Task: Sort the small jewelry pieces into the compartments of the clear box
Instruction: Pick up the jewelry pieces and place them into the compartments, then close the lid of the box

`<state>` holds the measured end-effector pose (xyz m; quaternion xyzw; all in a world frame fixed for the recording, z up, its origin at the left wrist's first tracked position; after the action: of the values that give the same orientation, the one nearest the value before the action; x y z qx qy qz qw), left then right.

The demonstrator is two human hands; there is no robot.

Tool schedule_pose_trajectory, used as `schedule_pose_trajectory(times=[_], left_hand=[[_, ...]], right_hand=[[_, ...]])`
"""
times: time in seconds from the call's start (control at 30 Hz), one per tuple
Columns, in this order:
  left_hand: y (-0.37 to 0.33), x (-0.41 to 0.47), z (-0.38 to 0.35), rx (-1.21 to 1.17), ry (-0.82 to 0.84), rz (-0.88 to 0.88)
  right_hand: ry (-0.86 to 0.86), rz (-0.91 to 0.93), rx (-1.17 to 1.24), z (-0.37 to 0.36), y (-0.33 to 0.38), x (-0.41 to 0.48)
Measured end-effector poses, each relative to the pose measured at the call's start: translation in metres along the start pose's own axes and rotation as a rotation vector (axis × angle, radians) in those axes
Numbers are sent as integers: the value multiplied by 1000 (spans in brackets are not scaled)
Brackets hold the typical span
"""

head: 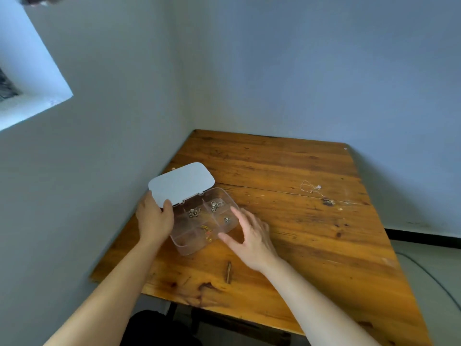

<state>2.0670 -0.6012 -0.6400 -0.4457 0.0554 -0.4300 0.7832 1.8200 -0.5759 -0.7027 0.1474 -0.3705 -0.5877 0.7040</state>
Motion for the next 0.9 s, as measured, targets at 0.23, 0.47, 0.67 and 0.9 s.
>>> schedule_pose_trajectory(times=[0.23,0.47,0.67,0.9], left_hand=[[-3,48,-22,-381,74,505],[-9,77,-26,-393,-147,550],[-23,41,8,-488,-209,229],[25,-44,43,-230,-66,-422]], right_hand=[[-115,99,-84,-8,-4,-4],[-177,89,-67,-6,-3,-1],[-191,101,-56,-1,-1,-1],[-102,-10,-68,-1,-1,-5]])
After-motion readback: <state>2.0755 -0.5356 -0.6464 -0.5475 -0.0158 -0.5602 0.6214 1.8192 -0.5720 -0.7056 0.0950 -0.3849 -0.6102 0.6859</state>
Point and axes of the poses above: each hand's wrist, its own x-axis towards the middle knuckle, its own z-axis out of the back of the hand, y = z × x, the point moved 1 cm from there along x, towards the middle knuckle, and after that the axes turned 15 degrees about -y, right-handed, at the moved point
